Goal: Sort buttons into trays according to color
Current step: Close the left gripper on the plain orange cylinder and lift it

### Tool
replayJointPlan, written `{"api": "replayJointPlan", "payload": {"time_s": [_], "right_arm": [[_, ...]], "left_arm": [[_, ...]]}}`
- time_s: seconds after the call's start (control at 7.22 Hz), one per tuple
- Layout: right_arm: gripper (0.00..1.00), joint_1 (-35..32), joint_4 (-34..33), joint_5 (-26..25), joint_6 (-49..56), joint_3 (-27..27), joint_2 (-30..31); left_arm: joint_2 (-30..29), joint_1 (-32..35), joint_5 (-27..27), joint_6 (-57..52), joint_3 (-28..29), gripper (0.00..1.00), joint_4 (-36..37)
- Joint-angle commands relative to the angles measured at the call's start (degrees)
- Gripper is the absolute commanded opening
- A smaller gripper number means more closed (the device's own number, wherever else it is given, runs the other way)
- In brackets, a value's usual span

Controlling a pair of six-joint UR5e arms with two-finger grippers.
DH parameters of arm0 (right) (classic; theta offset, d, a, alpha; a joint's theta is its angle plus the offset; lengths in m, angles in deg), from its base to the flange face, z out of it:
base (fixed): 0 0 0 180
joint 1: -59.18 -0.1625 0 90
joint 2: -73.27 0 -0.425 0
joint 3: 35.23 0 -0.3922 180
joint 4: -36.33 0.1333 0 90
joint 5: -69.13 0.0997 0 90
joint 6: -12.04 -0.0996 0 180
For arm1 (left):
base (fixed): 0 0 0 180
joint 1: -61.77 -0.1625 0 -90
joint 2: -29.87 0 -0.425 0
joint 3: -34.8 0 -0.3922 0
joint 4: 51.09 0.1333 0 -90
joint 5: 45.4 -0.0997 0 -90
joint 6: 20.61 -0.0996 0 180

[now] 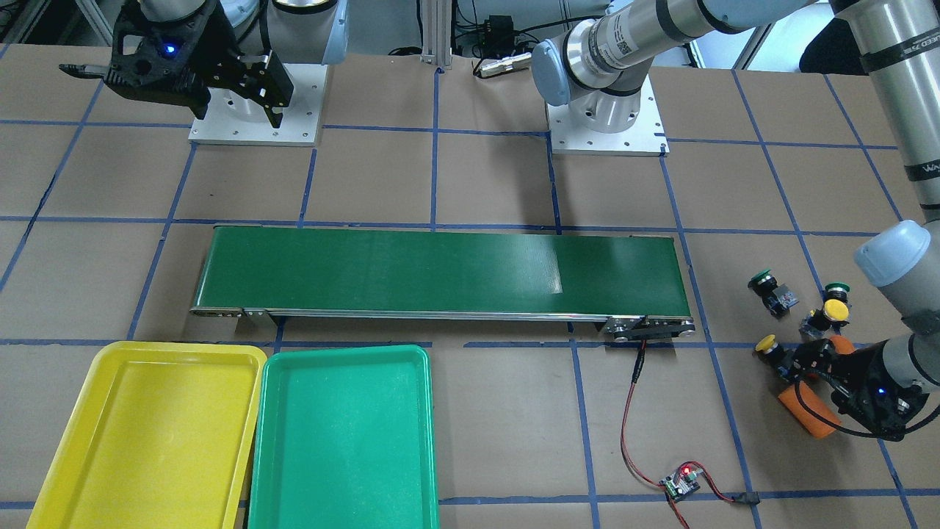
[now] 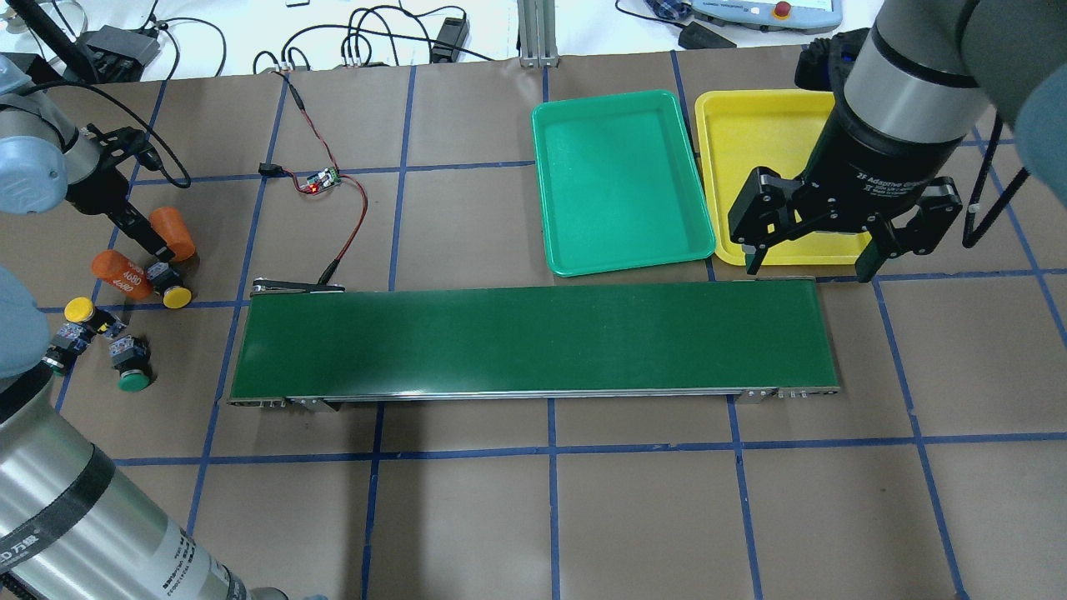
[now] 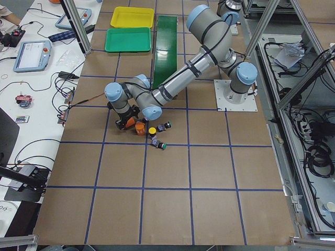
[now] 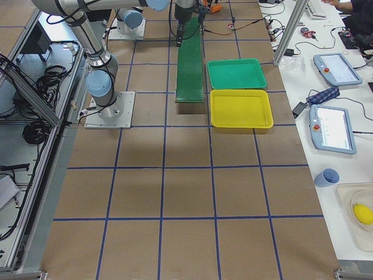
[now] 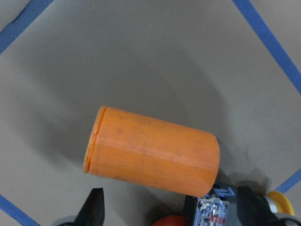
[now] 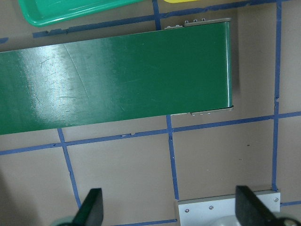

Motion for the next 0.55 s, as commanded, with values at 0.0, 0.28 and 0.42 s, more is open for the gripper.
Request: {"api": "replayJointPlan", "payload": {"time_s": [0.0, 0.28, 0.42], "right_arm": [[1.0, 0.0, 0.0, -0.04, 0.09, 0.0, 0.0], [1.0, 0.0, 0.0, 0.31, 0.0, 0.0, 0.0], [1.0, -0.09, 0.0, 0.4, 0.0, 0.0, 0.0]], "left_arm": [[-0.63, 0.44, 0.12, -0.32, 2.06, 1.0, 0.41], [-0.63, 0.8, -0.14, -0.41, 1.63, 1.0, -0.39], [-0.54, 0.71, 0.03, -2.41, 1.63, 1.0, -0.39]]}}
